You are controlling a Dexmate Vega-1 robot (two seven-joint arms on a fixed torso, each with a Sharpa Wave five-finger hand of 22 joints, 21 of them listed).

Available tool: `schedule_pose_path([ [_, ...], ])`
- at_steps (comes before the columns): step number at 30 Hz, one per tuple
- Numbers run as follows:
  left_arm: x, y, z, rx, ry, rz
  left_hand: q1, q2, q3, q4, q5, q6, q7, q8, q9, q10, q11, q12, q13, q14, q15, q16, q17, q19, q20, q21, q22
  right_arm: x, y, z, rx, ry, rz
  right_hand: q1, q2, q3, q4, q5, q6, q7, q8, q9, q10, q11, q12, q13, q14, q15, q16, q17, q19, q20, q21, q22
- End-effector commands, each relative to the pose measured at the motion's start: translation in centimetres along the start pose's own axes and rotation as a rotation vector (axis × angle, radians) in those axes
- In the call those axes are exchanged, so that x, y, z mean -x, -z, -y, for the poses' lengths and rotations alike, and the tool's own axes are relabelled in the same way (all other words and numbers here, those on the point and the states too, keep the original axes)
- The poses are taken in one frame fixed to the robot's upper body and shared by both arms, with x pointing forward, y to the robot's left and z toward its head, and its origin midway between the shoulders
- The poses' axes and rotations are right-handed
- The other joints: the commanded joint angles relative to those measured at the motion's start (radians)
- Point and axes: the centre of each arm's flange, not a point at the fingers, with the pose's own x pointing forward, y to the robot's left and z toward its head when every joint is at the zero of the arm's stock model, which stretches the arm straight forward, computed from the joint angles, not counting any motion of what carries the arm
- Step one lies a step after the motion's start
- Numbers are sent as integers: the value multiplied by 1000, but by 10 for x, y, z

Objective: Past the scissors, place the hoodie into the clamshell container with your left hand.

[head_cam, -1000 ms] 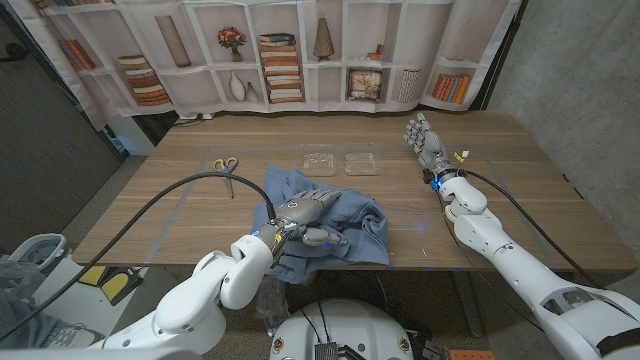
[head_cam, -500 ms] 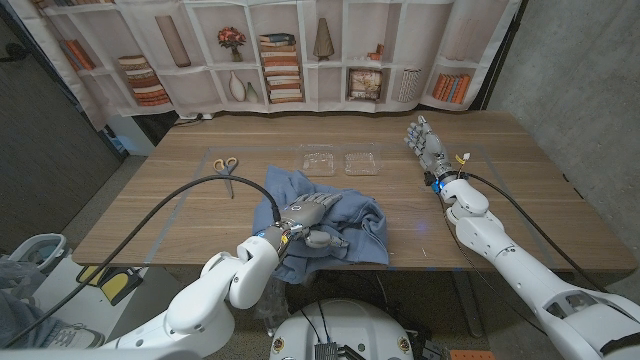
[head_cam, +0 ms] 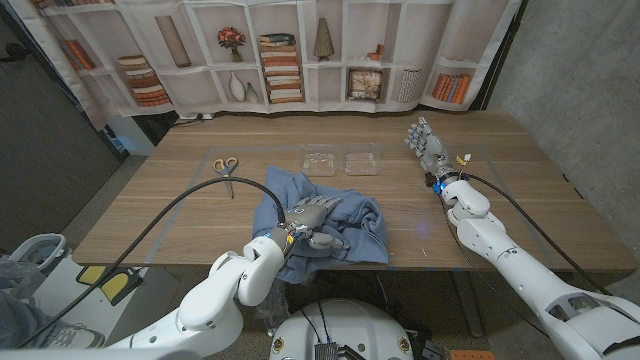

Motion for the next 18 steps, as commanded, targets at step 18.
schedule_pose_path([
  [18,-12,-5,14,4,40,-72,46,12,1,-20,8,16,-2,12,4,10,-2,11,1,33,3,19,3,31,2,19,6,7,4,7,-19,9,2,6,1,1,-5,-3,4,-10,-3,4,5,-5,-5,3,3,7,-6,3,2,14,-5,4],
])
